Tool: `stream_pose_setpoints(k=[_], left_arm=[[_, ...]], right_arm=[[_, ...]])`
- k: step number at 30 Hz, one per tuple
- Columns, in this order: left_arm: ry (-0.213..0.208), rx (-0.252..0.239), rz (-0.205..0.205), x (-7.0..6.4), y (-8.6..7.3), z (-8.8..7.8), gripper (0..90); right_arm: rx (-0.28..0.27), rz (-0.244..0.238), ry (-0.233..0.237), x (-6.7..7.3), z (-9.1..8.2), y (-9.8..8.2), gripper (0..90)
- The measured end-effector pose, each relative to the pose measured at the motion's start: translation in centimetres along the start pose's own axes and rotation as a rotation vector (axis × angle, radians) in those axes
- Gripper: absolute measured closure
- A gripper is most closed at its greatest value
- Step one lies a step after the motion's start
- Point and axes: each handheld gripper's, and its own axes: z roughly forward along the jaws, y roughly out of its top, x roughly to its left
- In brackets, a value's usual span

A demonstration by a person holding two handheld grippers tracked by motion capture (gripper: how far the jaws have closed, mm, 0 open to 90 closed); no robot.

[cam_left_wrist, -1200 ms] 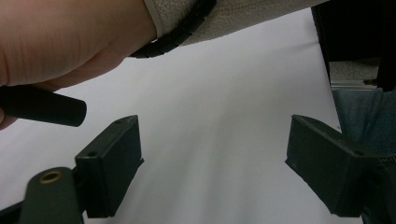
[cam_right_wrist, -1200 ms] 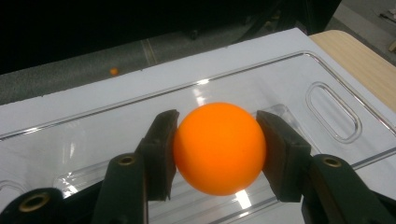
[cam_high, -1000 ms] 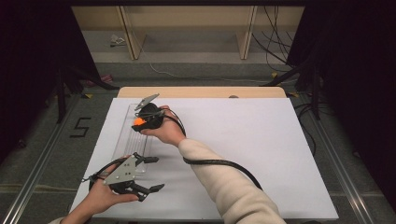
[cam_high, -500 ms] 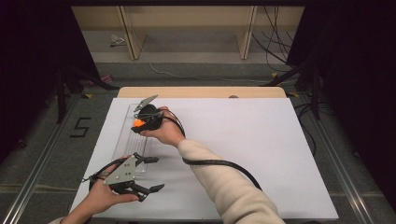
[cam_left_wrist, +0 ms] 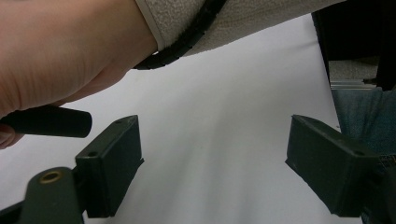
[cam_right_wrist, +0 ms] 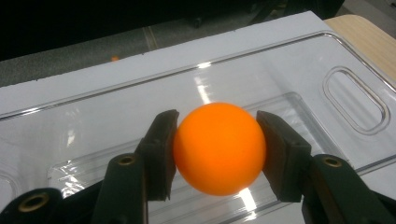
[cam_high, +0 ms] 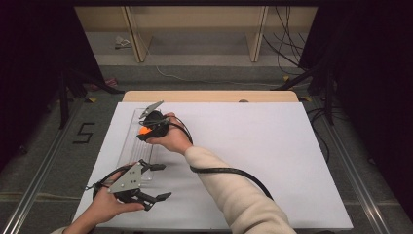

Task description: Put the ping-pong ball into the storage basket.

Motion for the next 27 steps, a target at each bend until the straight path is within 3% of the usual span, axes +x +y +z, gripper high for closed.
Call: stream_pose_setpoints(k=[27], left_arm=[[0.000,-0.001,-0.001,0.01,-0.02,0.02,17.6]], right_arm=[[-0.006,-0.002,0.001,0.11,0.17,-0.14,50.8]])
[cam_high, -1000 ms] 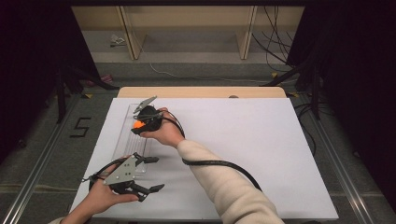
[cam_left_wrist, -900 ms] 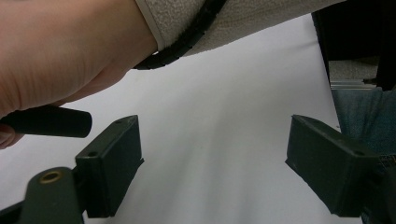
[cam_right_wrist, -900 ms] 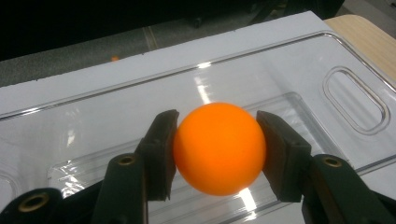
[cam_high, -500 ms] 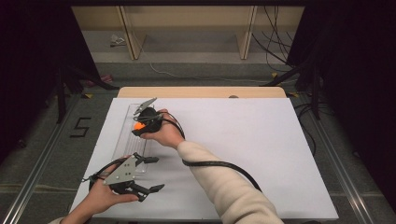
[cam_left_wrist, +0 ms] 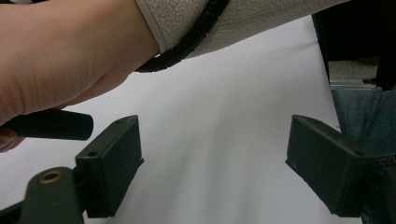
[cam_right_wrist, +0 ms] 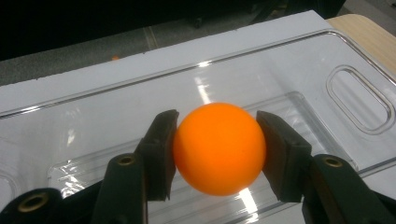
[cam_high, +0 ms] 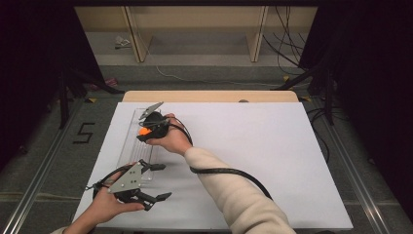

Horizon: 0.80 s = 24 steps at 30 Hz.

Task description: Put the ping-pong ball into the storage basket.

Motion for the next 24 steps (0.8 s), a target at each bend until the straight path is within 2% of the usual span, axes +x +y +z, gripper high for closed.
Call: stream_pose_setpoints(k=[5,10,20,24], left_arm=[[-0.001,0.000,0.000,0.0,0.0,0.0,17.7],[-0.001,0.000,-0.001,0.0,0.0,0.0,17.7],[0.001,0.001,0.001,0.0,0.0,0.0,17.7],[0.002,0.001,0.000,0.0,0.0,0.0,17.7]], right_arm=[[-0.009,0.002,-0.005,0.0,-0.2,0.1,43.7],[-0.043,0.002,-0.008,0.1,-0.6,0.5,34.5],[-0.087,0.008,-0.032,0.1,-2.9,0.8,16.5],[-0.093,0.007,-0.045,0.0,-3.9,0.6,16.4]])
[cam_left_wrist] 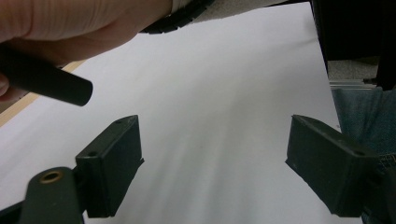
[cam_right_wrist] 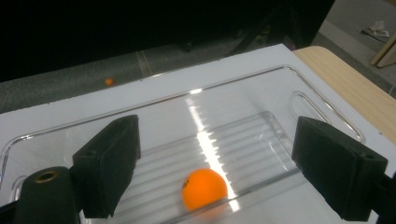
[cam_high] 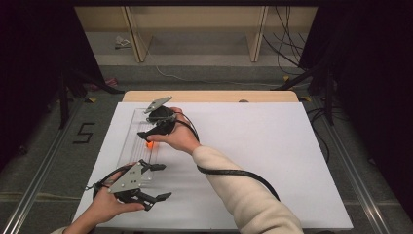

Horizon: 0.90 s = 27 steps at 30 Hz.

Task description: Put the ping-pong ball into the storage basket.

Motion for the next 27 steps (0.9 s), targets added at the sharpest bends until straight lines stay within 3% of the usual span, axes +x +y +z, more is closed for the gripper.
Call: stream_pose_setpoints(k=[27], left_arm=[[0.002,-0.002,-0.003,0.0,0.0,-0.1,17.6]], right_arm=[[-0.002,0.035,-0.045,-1.4,-4.0,-2.7,16.4]])
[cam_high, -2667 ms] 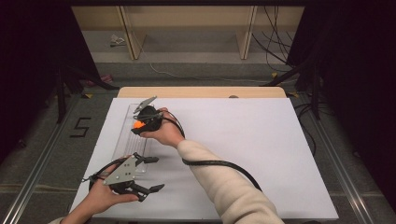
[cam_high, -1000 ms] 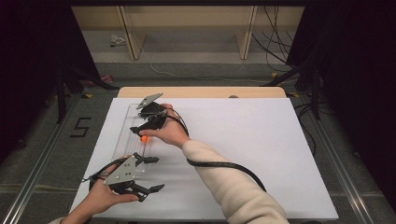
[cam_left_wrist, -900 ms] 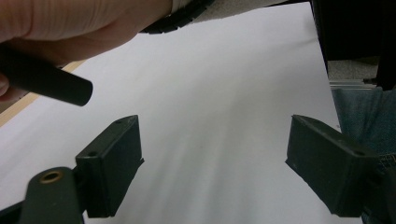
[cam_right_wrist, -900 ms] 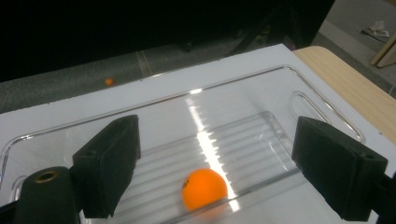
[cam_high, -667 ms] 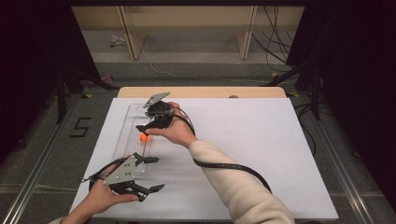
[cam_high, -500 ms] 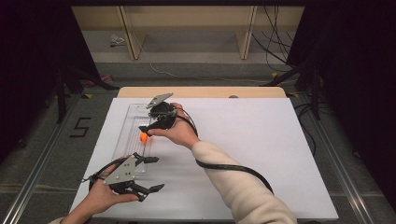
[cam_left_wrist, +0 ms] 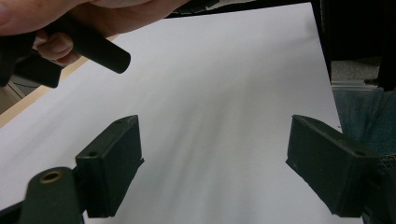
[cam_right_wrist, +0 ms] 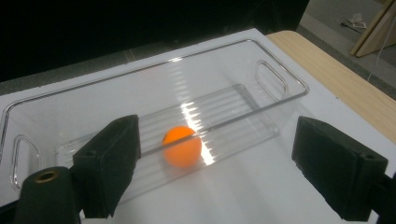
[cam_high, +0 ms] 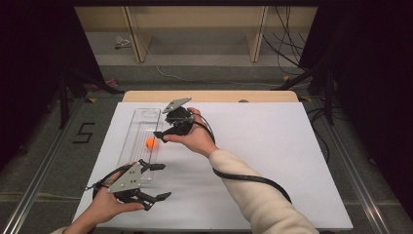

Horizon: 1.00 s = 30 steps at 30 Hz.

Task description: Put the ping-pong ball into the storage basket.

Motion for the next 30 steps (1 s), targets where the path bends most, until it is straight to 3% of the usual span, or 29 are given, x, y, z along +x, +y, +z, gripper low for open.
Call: stream_pose_setpoints(k=[30], left_arm=[[0.004,0.001,-0.004,0.0,0.0,0.0,17.4]], right_arm=[[-0.011,0.047,-0.057,-1.8,-4.7,-3.8,16.4]])
